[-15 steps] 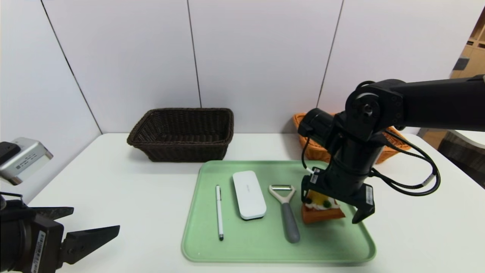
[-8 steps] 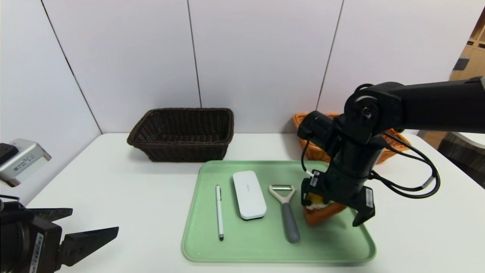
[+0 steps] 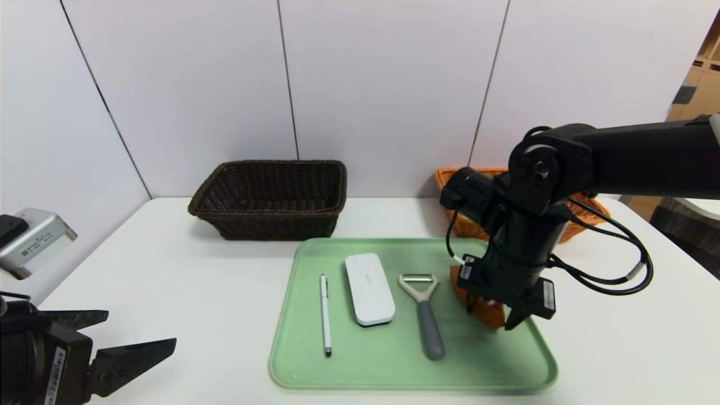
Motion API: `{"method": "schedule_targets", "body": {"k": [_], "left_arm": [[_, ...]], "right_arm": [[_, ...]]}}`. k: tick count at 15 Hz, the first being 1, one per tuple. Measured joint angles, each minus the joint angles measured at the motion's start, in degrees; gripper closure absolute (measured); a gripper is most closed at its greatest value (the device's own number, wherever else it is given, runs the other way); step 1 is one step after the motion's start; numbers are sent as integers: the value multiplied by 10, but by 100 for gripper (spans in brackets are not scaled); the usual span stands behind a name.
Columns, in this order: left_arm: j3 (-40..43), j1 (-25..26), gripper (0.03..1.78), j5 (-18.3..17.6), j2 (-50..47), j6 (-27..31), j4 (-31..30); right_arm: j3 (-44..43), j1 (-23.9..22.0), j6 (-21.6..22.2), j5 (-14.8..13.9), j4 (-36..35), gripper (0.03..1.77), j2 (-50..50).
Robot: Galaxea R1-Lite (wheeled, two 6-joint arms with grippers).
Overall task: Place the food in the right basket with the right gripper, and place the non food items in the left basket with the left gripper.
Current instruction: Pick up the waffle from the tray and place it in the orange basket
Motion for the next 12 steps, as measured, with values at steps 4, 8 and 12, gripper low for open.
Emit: {"method": "schedule_targets", "body": {"k": [4, 8, 12], "left_arm": [[0, 0, 12, 0, 0, 1, -1], [0, 0, 12, -1, 0, 1, -2], [0, 0, 12, -1, -2, 2, 0]], "right_arm": [[0, 6, -1, -7, -5, 175, -1], [0, 9, -1, -8, -5, 175, -1], [1, 19, -1, -27, -9, 175, -14]]}}
